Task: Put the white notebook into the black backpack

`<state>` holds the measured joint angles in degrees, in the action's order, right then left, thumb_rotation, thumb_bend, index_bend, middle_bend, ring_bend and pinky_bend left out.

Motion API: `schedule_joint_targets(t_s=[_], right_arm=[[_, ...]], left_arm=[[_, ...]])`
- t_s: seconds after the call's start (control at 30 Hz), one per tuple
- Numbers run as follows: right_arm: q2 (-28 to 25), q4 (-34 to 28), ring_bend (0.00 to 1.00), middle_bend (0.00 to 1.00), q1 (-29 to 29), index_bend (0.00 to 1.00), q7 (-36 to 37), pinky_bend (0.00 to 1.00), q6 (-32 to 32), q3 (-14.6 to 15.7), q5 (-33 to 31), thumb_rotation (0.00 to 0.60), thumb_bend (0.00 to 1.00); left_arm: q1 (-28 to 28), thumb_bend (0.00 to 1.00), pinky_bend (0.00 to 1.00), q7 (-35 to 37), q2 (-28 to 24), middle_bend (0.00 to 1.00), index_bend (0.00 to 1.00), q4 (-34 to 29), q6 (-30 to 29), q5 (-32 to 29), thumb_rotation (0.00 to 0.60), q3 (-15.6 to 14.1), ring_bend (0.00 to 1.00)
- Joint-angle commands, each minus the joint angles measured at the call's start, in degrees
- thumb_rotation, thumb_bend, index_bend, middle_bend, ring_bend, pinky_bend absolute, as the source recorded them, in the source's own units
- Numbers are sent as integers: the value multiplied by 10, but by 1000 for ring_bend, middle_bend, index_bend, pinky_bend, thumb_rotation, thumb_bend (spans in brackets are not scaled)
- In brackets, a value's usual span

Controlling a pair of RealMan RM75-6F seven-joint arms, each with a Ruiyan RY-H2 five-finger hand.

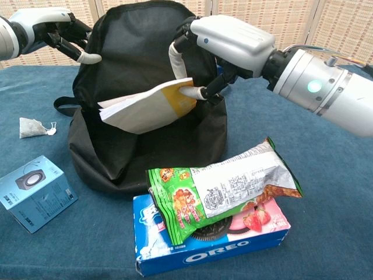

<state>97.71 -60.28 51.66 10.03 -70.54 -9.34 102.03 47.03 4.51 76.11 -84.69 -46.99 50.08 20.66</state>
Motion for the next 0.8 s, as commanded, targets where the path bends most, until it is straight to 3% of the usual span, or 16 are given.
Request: schedule_joint_targets(t_s=[0.03,0.47,0.8], right_arm=[[27,48,244,459,21,626,8,105,10,9,3,600,798],[77,155,189,360,45,626,19,77,3,34,3,600,787],[105,209,183,357,56,626,39,77,18,39,-19,600,756]], left_arm=[[1,376,54,-4,-6,371,718,-6,4,-9,600,-1,321],[11,375,54,-21,-24,355,713,-13,23,-53,600,-4,321],[11,375,54,-13,-38,343,713,-25,33,-48,600,-7,321]])
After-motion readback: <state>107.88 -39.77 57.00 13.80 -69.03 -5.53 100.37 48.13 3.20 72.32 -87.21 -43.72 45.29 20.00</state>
